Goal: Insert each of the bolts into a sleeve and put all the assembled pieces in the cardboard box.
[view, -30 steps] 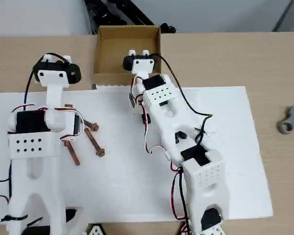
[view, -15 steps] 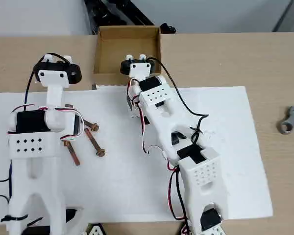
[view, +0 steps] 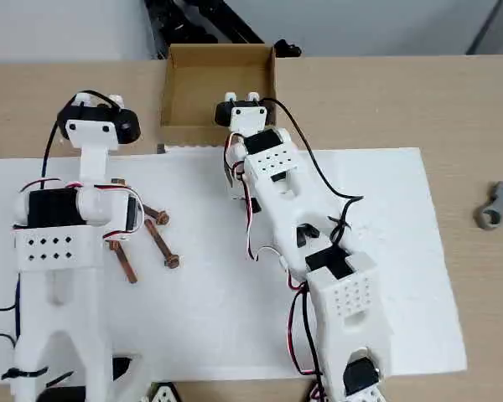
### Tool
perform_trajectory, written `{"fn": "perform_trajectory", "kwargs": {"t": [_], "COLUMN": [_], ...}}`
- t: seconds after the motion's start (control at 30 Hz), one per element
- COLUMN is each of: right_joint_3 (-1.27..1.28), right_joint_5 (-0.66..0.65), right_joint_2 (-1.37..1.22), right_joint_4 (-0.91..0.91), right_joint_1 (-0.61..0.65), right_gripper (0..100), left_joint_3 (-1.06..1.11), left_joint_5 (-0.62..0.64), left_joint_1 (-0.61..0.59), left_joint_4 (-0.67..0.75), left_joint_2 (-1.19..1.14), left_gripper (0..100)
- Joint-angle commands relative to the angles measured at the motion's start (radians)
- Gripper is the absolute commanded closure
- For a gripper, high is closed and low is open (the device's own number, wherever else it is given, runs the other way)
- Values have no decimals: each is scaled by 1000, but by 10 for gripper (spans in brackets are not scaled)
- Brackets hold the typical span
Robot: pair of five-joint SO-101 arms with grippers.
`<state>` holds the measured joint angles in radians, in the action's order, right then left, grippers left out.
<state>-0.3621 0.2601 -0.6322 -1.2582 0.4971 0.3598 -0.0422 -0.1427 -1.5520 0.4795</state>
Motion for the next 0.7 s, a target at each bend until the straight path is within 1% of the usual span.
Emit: {"fn": "perform_trajectory", "kwargs": {"t": [0.0,0.13,0.27,0.33,0.47,0.67], "right_joint_3": [9,-18,-94,-129,-155,-153], "right_joint_5": [9,3,-61,-44,28,-34], "right_joint_2": [-25,-12,54,108,255,536], "right_joint_4": [-25,-45,-156,-193,-255,-305], "right_joint_1": [48,48,45,45,42,42], "right_gripper": [989,988,985,985,984,985], "left_joint_3": [-8,-12,-15,-15,-8,-7], "left_joint_5": [-8,-8,3,37,68,63], "left_joint_1": [-5,-5,-6,-8,-6,-6], "left_joint_4": [5,11,35,68,129,215], "left_joint_2": [44,44,46,55,164,342], "left_gripper": [994,994,994,994,994,994]}}
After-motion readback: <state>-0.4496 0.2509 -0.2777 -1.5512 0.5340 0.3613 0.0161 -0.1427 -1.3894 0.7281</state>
